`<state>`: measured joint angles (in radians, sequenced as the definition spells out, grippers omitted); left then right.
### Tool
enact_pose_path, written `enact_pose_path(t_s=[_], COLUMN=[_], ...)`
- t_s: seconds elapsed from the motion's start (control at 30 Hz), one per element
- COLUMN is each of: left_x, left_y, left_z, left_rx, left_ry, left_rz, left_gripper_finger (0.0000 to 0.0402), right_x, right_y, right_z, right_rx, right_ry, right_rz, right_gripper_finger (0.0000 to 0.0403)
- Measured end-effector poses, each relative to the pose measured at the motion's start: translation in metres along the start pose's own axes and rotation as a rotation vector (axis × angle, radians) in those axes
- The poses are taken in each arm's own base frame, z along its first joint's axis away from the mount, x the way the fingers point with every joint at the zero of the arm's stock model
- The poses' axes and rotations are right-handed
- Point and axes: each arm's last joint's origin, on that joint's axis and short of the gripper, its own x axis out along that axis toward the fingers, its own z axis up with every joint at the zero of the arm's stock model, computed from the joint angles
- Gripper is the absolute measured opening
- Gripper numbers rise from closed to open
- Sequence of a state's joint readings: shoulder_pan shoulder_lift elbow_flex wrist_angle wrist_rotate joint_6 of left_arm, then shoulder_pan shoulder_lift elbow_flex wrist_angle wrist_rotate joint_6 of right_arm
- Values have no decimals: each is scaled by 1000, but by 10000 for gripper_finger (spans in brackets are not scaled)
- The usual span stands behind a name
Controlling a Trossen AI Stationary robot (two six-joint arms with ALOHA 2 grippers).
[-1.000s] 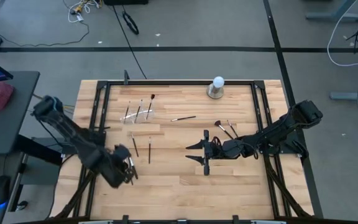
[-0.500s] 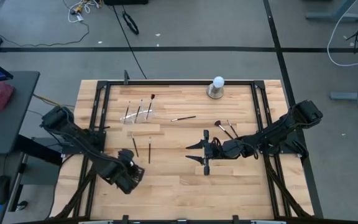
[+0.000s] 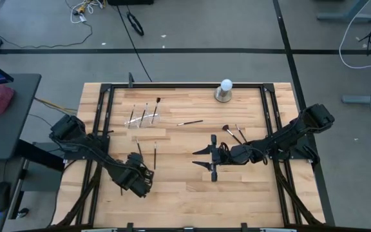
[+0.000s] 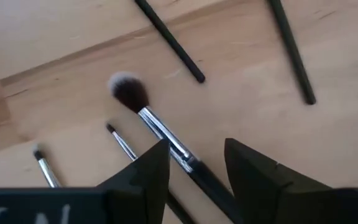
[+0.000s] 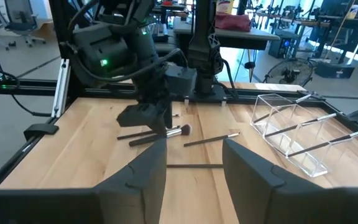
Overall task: Put items in baskets/containers
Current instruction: Put the black powder brush into the right section of the transparent organizer
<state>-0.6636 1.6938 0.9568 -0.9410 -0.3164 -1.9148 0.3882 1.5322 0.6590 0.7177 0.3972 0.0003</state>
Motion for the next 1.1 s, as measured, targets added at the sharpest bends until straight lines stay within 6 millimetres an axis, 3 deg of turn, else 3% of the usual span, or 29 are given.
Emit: enact_pose_path(t_s=[0.47,0.87,1.1], left_x=[25,28,27], left_y=[13,12,11], left_z=[-4,-3,-2], left_rx=[-46,-52,-48], left_ry=[-3,-63,-116], left_rz=[-33,-68,-93], left_gripper_finger=[152,44,44], right_x=[0,0,0], right_y=[2,2,2], right_z=[0,0,0], right_rx=[10,14,13], right_ry=[2,2,2], right_rz=[53,51,51], right_gripper_finger=[158,158,158])
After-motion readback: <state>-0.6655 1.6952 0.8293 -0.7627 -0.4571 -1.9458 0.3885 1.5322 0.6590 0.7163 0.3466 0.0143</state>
